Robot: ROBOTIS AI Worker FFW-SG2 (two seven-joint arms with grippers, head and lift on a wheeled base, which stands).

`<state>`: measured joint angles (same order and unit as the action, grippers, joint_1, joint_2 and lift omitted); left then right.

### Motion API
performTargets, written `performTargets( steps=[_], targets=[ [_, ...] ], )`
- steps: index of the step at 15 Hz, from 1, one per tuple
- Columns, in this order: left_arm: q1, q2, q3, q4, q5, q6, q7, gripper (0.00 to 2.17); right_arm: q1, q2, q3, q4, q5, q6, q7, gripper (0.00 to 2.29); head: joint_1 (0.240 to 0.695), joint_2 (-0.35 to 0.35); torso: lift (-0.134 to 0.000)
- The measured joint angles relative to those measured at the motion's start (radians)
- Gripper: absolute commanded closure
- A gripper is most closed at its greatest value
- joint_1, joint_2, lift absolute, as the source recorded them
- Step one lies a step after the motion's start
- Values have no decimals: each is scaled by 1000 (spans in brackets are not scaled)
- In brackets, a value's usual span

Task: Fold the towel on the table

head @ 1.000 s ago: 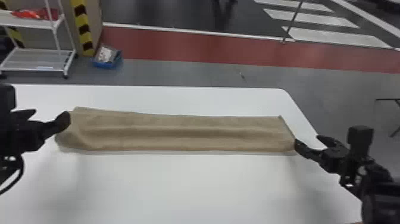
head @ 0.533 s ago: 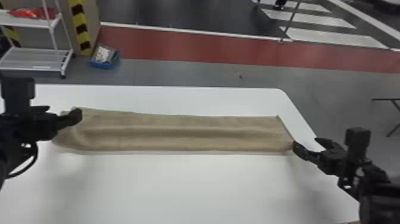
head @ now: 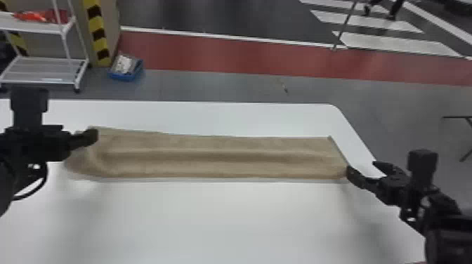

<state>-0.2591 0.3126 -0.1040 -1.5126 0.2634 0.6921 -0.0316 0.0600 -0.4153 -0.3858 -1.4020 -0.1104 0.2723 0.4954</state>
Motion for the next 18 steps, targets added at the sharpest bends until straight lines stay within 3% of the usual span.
performTargets(
  steps=[2, 4, 11, 15, 18],
  targets=[
    [-9, 0, 0, 12, -1, 21, -13, 333, -8, 0, 2, 9, 6, -3, 0, 194, 695, -210, -128],
    [-17, -1, -4, 19, -2, 39, -25, 518, -12, 0, 4, 16, 8, -10, 0, 194, 695, -213, -128],
    [-35, -2, -13, 31, -19, 86, -41, 599, -18, 0, 4, 40, 8, -43, 0, 194, 695, -217, -128],
    [-30, -3, -13, 28, -15, 95, -39, 1001, -23, 1, 5, 42, 8, -46, 0, 194, 695, -217, -128],
    [-20, -3, -8, 21, -4, 96, -40, 1004, -23, 1, 5, 43, 8, -46, 0, 194, 695, -219, -128]
  ],
)
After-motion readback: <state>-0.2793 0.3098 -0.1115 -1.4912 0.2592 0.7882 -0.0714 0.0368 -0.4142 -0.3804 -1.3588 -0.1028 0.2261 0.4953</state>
